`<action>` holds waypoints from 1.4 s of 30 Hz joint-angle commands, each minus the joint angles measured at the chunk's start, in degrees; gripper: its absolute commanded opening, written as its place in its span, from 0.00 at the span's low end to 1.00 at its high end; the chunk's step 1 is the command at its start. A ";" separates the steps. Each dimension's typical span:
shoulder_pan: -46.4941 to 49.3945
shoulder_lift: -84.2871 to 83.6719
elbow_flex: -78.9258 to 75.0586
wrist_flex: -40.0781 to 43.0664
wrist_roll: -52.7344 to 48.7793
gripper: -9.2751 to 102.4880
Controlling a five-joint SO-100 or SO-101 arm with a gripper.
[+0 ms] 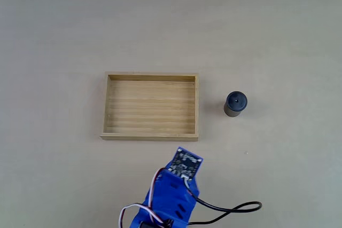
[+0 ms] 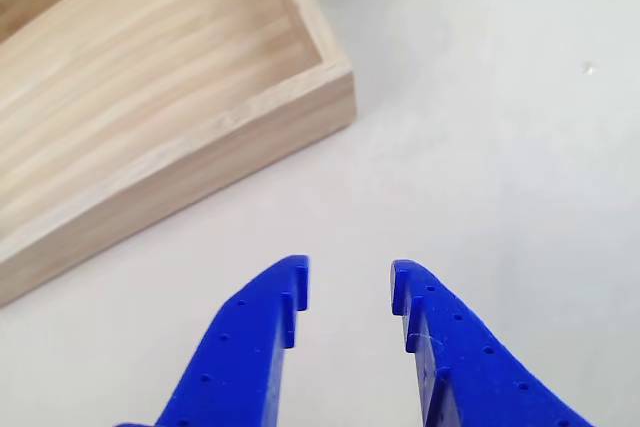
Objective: Place the black cylinder in the wooden box then return to rest.
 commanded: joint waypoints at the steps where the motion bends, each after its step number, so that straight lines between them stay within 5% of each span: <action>1: 2.81 4.48 -7.82 -6.68 0.62 0.31; 42: 9.32 54.23 -37.62 -31.73 11.34 0.33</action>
